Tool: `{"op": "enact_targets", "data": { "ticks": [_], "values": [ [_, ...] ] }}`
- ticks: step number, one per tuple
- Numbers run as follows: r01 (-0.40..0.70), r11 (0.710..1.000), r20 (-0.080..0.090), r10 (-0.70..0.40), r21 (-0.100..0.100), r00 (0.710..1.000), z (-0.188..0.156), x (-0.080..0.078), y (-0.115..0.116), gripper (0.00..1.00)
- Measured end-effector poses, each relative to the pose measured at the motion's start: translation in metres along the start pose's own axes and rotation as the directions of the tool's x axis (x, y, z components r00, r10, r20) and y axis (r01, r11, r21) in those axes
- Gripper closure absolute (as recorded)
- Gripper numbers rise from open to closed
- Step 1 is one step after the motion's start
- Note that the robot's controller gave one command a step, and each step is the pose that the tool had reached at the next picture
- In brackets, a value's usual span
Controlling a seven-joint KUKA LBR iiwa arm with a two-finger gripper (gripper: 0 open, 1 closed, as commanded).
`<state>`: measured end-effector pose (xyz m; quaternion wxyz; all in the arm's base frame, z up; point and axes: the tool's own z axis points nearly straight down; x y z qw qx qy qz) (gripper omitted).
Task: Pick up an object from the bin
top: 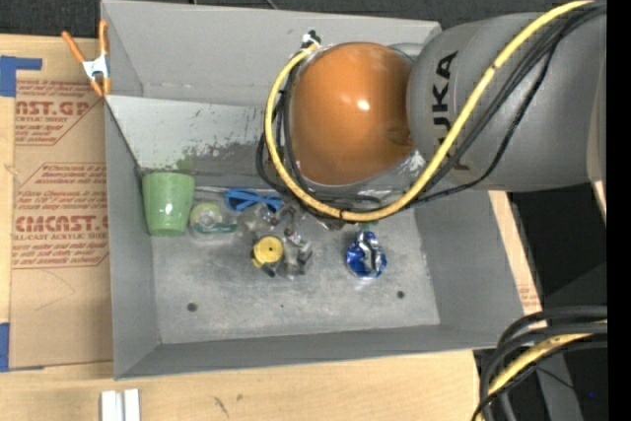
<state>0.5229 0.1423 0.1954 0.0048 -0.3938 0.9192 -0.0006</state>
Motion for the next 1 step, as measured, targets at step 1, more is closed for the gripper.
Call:
{"op": "enact_targets", "data": {
  "ticks": [1],
  "values": [
    [0.009,1.000,0.000,-0.009,0.000,1.000,-0.0582,-0.0099,-0.0106,1.00]
  ]
}}
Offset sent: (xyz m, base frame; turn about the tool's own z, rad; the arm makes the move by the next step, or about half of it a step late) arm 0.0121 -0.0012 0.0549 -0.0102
